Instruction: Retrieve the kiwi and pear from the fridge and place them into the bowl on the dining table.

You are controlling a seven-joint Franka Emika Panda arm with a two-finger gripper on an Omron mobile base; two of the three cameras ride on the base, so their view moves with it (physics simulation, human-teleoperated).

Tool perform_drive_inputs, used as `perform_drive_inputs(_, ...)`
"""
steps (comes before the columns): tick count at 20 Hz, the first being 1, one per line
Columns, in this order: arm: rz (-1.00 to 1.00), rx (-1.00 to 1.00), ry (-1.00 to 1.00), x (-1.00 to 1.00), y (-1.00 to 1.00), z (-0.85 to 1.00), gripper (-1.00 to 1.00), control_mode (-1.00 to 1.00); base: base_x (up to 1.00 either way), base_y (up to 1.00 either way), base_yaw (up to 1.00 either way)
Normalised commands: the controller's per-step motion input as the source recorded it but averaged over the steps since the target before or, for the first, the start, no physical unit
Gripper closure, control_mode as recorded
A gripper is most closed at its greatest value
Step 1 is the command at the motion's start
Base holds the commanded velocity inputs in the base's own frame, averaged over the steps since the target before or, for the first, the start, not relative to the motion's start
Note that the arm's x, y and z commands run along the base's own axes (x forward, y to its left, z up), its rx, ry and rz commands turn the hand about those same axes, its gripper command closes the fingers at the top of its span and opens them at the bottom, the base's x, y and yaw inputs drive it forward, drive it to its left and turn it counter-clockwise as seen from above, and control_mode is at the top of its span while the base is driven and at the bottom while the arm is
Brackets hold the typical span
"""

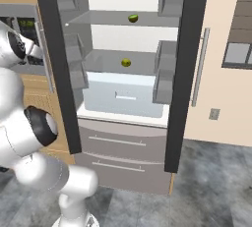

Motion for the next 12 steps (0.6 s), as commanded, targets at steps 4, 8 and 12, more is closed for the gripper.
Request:
perform_drive_inputs(4,-0.03,0.06,-0.16,-0.98,-0.07,0.68,-1.00,-1.00,0.00,0.00,0.00)
perform_drive_inputs(8,-0.24,0.38,-0.08,-0.96,-0.59,0.91,-1.00,-1.00,0.00,0.00,0.00)
perform_drive_inputs(12,-0.29,0.55,-0.01,-0.83,-0.87,0.71,-1.00,-1.00,0.00,0.00,0.00)
